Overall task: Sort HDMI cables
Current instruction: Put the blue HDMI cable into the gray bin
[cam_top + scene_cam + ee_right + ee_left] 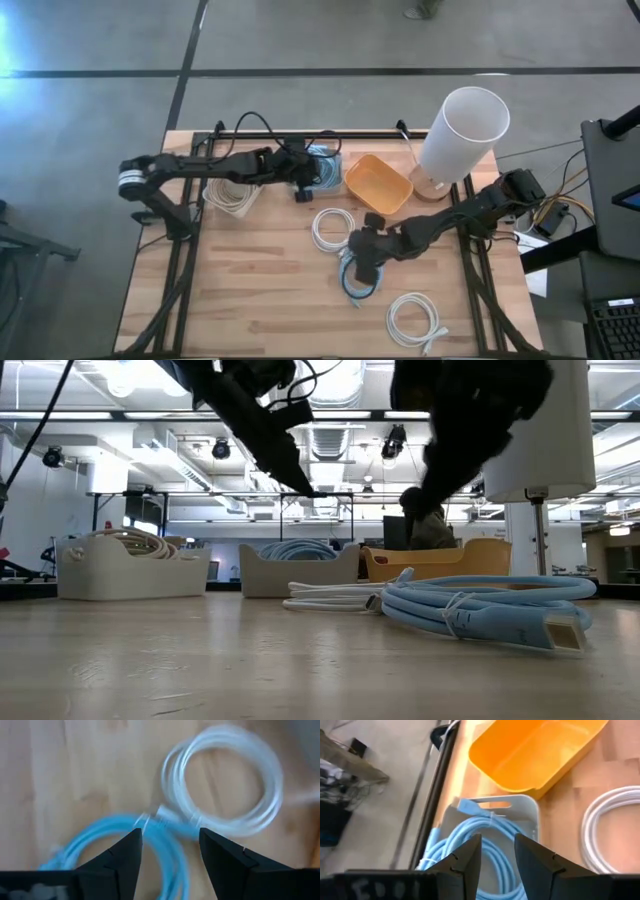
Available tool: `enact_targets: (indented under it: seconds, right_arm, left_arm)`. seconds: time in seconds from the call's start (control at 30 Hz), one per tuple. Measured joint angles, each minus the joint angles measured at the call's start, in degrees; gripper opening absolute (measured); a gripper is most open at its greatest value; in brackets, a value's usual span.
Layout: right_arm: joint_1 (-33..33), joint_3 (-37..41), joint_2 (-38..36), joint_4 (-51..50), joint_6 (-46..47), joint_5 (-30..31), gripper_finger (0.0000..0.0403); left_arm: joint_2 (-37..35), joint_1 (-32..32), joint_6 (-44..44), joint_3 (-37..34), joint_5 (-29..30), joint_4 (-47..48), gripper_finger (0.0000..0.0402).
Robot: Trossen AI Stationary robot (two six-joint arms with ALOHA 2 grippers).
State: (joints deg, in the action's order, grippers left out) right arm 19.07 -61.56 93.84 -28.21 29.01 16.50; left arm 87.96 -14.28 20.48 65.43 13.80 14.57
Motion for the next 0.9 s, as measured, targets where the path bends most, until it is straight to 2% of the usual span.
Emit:
enact_targets:
  seconds: [0.1,0.27,0.5,0.73,0.9]
  right_arm:
    - [0.07,0.94,0.00,-1.47,4.50,-3.44,0.0196]
    - [0.00,4.97,0.00,-1.37,10.44,-3.48,0.0195]
    - [0.04,10.80,0.00,4.30,10.60,-3.40,0.0195]
    - [0.04,15.75,0.00,13.45,10.50,1.25,0.0194]
    - [0.04,17.01,0.00,17.42,10.38,1.47,0.0186]
  left_arm:
    - [-0.24,0.22,-1.33,0.00,-0.95,0.69,0.0133]
    - [-0.20,0.24,-1.86,-0.04,-0.97,1.58,0.0133]
    - [-0.15,0.24,-3.18,-0.07,-0.96,1.94,0.0133]
    - [-0.08,0.24,-2.79,-0.07,-0.94,1.92,0.0133]
    - [-0.06,0.24,-2.41,-0.07,-0.93,1.90,0.0133]
